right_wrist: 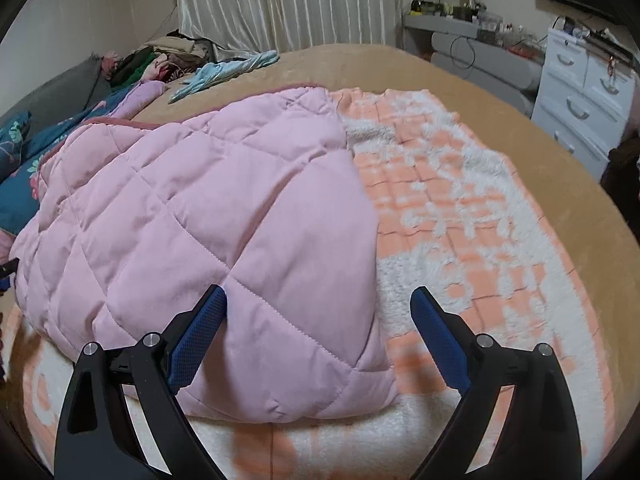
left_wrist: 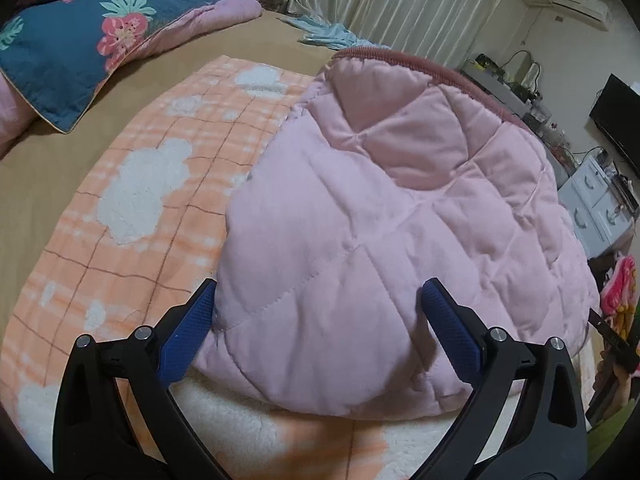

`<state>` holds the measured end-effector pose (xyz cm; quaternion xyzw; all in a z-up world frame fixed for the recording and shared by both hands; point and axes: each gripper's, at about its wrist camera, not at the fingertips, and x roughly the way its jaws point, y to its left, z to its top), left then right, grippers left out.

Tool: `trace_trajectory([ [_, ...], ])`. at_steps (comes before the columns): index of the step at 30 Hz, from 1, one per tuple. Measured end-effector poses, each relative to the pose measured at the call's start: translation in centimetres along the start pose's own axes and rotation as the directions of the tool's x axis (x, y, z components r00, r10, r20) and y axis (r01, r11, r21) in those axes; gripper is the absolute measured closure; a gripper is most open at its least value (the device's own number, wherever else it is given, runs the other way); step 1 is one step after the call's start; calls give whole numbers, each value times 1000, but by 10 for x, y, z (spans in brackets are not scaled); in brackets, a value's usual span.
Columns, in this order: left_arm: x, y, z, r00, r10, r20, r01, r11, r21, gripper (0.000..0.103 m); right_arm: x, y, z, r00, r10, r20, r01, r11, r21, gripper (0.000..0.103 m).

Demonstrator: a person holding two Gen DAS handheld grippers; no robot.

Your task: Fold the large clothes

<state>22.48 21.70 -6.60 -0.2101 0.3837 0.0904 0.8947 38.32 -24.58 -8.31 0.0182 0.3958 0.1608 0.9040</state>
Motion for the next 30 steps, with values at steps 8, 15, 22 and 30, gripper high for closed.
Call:
trace_trajectory([
  [8, 6, -11, -1, 1000, 1, 11, -1, 1000, 22, 57, 6, 15, -3, 998, 65, -27, -66, 997, -28, 46],
  [15, -14, -24, 19, 994, -25, 102, 22, 999, 29, 81, -16, 20, 13, 993, 76, 94, -78, 997, 17, 82],
  [22, -13, -39, 51, 985, -8, 171, -4, 998, 67, 82, -21, 22, 46, 974, 32, 223, -50, 996, 78, 87],
  [30, 25, -41, 62, 986, 52, 156, -67, 993, 93, 82, 20, -1, 47, 986, -3, 167, -26, 985, 171, 92],
])
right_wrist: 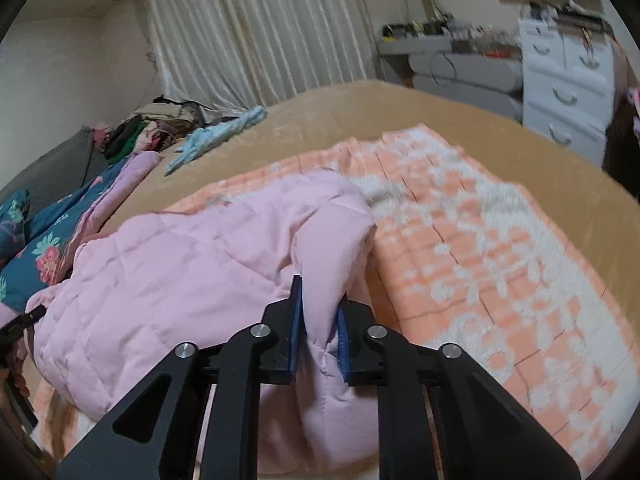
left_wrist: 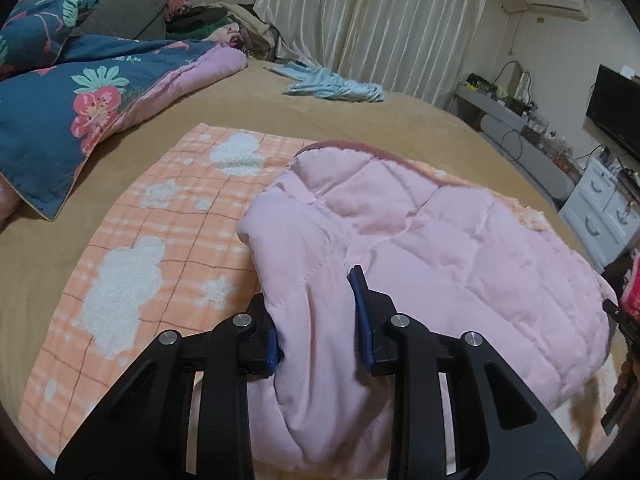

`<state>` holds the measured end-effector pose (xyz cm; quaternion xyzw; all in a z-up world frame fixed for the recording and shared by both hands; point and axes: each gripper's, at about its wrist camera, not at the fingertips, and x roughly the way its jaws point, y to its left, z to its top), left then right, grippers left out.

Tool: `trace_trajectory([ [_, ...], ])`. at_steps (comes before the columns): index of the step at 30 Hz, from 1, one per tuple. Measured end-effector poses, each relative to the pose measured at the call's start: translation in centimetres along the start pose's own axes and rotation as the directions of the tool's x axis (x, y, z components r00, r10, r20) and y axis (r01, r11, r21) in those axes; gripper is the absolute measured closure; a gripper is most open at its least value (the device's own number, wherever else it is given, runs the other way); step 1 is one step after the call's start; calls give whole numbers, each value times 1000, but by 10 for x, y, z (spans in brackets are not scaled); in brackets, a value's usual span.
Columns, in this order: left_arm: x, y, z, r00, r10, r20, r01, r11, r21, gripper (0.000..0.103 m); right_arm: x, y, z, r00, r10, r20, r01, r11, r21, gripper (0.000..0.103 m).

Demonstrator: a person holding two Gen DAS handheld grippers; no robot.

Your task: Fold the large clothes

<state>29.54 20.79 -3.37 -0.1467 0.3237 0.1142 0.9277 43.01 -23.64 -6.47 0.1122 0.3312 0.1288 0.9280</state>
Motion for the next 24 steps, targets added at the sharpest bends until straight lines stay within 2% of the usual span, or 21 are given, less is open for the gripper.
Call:
trace_trajectory([
  [1, 5, 0, -1, 1000, 10, -9, -10, 1000, 6, 82, 4, -4, -1, 1000, -10, -9, 11, 1000, 6, 92],
  [4, 15, 4, -4, 1000, 16, -27, -16, 1000, 1, 81, 14, -14, -3, 999, 30, -40, -29, 999, 41, 92],
  [8, 27, 9, -7, 998, 25, -57, -26, 1000, -15, 81, 23, -7, -8, 997, -19, -73, 18, 1000, -10, 92],
  [13, 34, 15, -12, 996, 16, -85, -20, 999, -43, 79, 31, -5, -16, 995, -39, -89, 36, 999, -34, 88],
  [15, 30, 16, -11, 996, 19, -87, -25, 998, -61, 74, 27, -2, -15, 995, -53, -88, 49, 998, -50, 85],
  [17, 24, 19, -8, 996, 22, -92, -30, 996, -86, 50, 20, -1, -14, 994, -79, -78, 74, 996, -59, 70],
  [19, 19, 20, -8, 995, 14, -98, -24, 995, -98, 40, 10, -2, -12, 994, -91, -57, 90, 995, -31, 30],
  [21, 12, 18, -7, 995, 14, -98, -24, 994, -103, 31, -3, -5, -11, 998, -60, -26, 60, 998, 26, 13],
  [22, 6, 17, -7, 996, 15, -93, -25, 994, -106, 22, -7, -5, -10, 999, -44, -21, 45, 998, 40, 11],
  [24, -3, 15, -8, 996, 3, -92, -13, 994, -111, 18, -17, 1, -11, 999, -33, -16, 33, 999, 30, 7],
])
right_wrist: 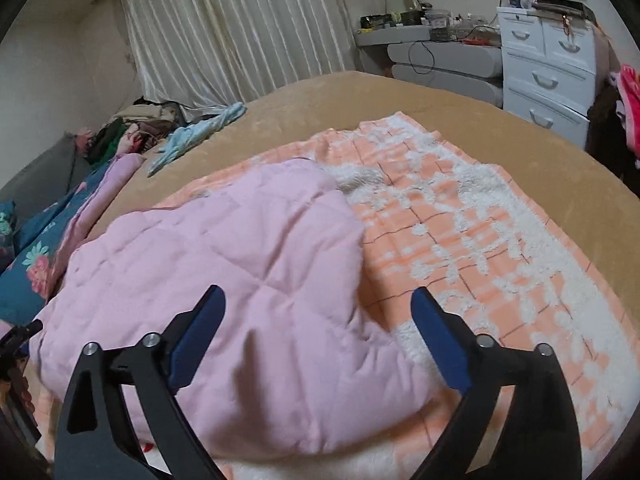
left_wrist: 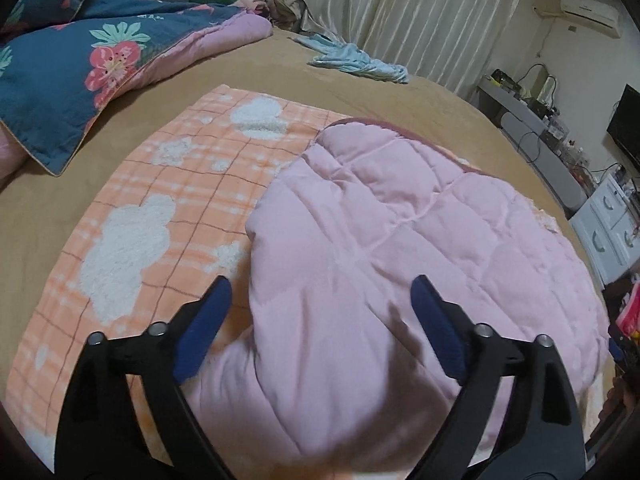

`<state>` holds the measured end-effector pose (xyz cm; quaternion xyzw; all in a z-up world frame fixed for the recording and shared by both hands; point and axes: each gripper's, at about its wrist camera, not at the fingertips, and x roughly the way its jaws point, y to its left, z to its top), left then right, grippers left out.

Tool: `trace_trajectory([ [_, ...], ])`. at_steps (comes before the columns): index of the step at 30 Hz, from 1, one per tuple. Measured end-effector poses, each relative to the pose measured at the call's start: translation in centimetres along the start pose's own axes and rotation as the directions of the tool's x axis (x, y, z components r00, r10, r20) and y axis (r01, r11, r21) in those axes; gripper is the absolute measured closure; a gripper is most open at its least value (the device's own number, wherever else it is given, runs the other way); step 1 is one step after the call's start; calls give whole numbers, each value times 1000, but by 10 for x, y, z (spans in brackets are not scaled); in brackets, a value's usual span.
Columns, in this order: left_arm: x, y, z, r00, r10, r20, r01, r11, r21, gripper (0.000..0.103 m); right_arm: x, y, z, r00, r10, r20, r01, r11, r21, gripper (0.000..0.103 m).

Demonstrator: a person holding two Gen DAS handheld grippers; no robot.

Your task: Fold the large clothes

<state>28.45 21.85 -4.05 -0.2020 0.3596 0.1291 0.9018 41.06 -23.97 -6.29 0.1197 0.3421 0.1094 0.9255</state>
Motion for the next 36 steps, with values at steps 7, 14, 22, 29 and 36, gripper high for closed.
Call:
trace_trajectory([
  [7, -25, 3, -11, 1000, -11, -9, 10, 998, -55, 9, -22, 14, -11, 1000, 12, 17, -11, 999, -31, 6],
  [14, -42, 11, -28, 999, -23, -22, 21, 996, -90, 9, -50, 8, -19, 997, 28, 68, -32, 998, 58, 4],
  [22, -54, 10, -54, 999, -24, -38, 21, 996, -88, 9, -62, 6, -37, 998, 38, 55, -45, 990, 136, 4],
  [29, -53, 6, -70, 998, -24, -53, 20, 996, -86, 9, -63, 11, -55, 999, 15, 44, -22, 986, 166, 4],
  [36, -30, 5, -79, 994, -78, -83, 66, 989, -136, 9, -35, 15, -66, 999, 37, -32, -31, 984, 173, 4],
])
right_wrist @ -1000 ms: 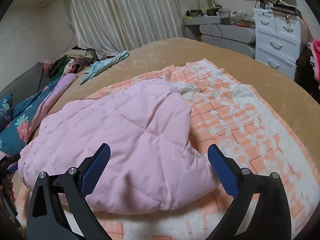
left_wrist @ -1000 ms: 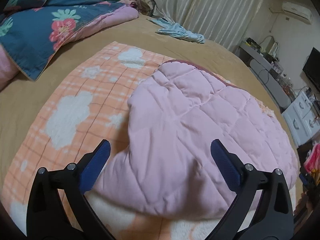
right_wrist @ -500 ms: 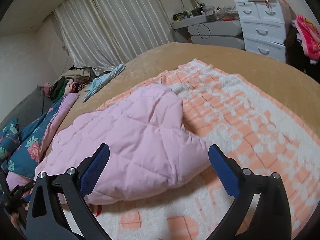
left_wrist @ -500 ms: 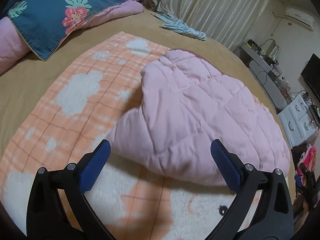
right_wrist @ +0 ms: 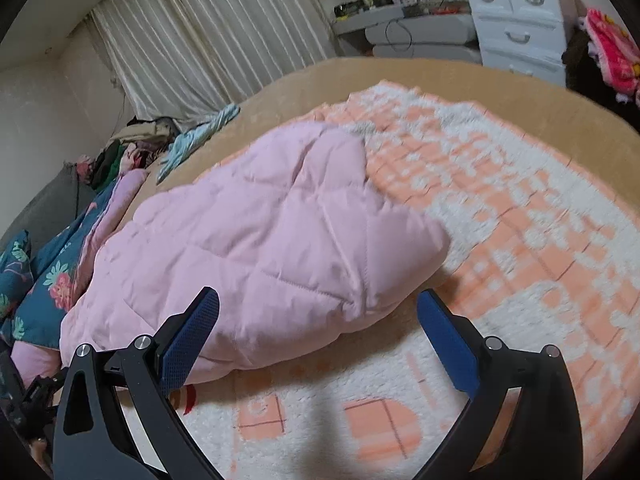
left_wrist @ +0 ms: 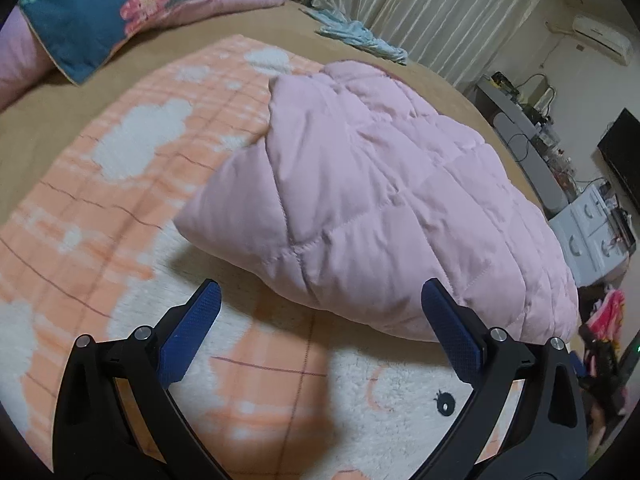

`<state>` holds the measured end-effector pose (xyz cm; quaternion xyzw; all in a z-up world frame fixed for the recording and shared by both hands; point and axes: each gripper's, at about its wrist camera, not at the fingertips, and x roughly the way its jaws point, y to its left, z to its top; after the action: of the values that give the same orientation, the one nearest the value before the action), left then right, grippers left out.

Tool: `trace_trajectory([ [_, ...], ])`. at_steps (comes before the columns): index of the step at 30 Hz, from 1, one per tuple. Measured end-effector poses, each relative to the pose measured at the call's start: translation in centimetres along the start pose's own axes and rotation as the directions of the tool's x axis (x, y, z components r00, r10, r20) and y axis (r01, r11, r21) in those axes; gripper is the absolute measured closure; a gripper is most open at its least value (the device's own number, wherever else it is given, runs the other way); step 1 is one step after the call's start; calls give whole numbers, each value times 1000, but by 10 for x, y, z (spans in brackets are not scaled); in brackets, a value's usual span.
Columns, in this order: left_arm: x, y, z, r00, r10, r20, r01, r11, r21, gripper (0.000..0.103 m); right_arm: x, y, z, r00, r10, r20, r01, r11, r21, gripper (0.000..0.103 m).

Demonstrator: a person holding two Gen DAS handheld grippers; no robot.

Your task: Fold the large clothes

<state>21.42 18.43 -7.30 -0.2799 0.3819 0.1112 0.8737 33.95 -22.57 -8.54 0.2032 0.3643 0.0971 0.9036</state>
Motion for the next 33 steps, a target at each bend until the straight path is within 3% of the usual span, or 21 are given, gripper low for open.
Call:
trace_trajectory([
  [8, 27, 5, 11, 995, -96, -14, 93, 987, -133, 9, 34, -5, 0, 995, 36, -90, -31, 997, 64, 4],
  [17, 61, 25, 25, 976, -217, -19, 200, 929, -311, 8, 66, -11, 10, 989, 75, -128, -60, 991, 115, 4],
  [21, 68, 26, 28, 973, -229, -7, 215, 921, -325, 8, 79, -14, 12, 986, 100, -133, -82, 988, 128, 4],
  [29, 72, 23, 29, 974, -228, 5, 219, 929, -297, 8, 99, -14, 20, 979, 153, -134, -138, 983, 118, 4],
  [30, 72, 23, 29, 973, -230, 9, 222, 928, -299, 8, 100, -12, 21, 979, 158, -132, -143, 983, 115, 7],
  [33, 72, 21, 29, 974, -227, 25, 225, 935, -275, 18, 99, -6, 22, 972, 203, -119, -192, 976, 100, 31],
])
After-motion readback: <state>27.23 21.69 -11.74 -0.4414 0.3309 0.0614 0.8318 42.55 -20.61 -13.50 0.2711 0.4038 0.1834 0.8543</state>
